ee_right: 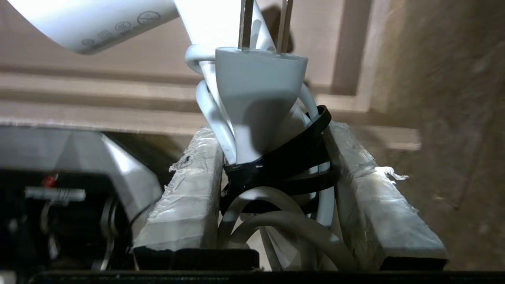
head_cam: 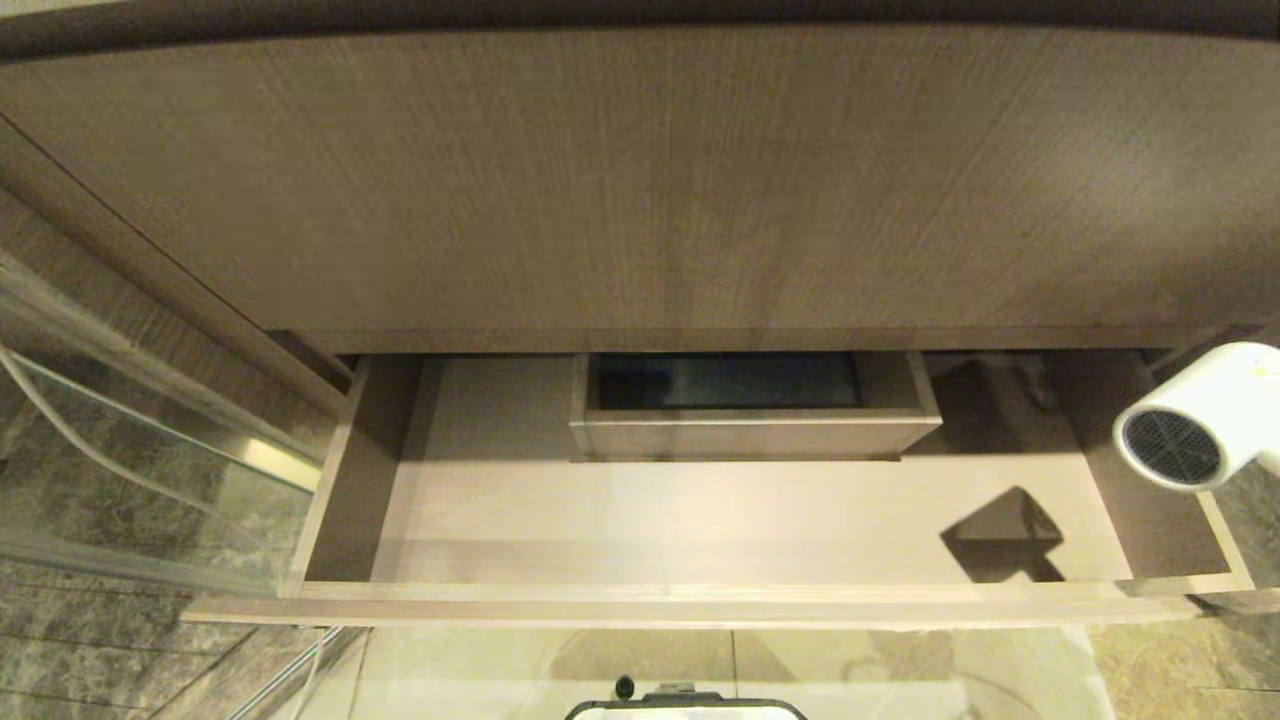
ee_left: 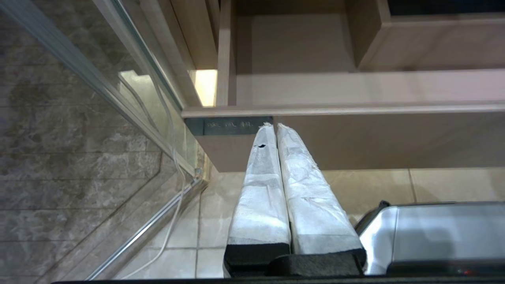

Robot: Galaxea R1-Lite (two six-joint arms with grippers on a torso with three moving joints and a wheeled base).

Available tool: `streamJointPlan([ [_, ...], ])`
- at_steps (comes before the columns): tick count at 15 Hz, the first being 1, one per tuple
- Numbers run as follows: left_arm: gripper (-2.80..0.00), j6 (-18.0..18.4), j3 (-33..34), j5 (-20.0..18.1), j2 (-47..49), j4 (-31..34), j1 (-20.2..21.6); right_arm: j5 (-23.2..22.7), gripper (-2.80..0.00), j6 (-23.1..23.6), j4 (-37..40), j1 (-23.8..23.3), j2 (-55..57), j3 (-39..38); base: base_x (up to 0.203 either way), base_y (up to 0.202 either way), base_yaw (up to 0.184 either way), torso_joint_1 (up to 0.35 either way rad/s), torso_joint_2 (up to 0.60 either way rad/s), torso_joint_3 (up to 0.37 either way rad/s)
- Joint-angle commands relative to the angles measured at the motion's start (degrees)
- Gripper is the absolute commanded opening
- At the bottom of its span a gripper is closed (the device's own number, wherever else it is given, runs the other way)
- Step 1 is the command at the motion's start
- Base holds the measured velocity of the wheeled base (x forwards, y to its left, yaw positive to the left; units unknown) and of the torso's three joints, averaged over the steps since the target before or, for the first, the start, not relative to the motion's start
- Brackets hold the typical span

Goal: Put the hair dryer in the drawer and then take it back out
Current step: Put it into the drawer

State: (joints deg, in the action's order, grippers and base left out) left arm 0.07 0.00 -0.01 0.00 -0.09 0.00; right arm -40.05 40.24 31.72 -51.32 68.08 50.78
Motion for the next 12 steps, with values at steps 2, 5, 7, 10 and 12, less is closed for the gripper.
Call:
streamJointPlan([
  [2, -2.8, 0.01, 0.0, 0.01, -0.09, 0.0, 0.0, -0.03, -2.8, 0.19, 0.36, -0.01, 1.97, -2.26, 0.0, 0.0, 0.0, 0.074, 0.05, 0.125],
  [5, -2.8, 0.01, 0.0, 0.01, 0.0, 0.0, 0.0, -0.12, -2.8, 0.06, 0.42, -0.03, 2.34, -2.73, 0.0, 0.0, 0.0, 0.034, 0.02, 0.058],
  [7, -2.8, 0.01, 0.0, 0.01, 0.0, 0.0, 0.0, -0.38, -2.8, -0.34, 0.62, -0.09, 4.78, -6.22, 0.0, 0.0, 0.0, 0.012, 0.01, 0.041],
  [10, -2.8, 0.01, 0.0, 0.01, -0.09, 0.0, 0.0, -0.19, -2.8, -0.38, 0.83, -0.02, 9.11, -6.5, 0.0, 0.0, 0.0, 0.0, 0.0, 0.0],
  [12, -2.8, 0.01, 0.0, 0.01, 0.0, 0.0, 0.0, -0.23, -2.8, -0.37, 0.77, -0.01, 11.24, -6.31, 0.0, 0.0, 0.0, 0.0, 0.0, 0.0],
])
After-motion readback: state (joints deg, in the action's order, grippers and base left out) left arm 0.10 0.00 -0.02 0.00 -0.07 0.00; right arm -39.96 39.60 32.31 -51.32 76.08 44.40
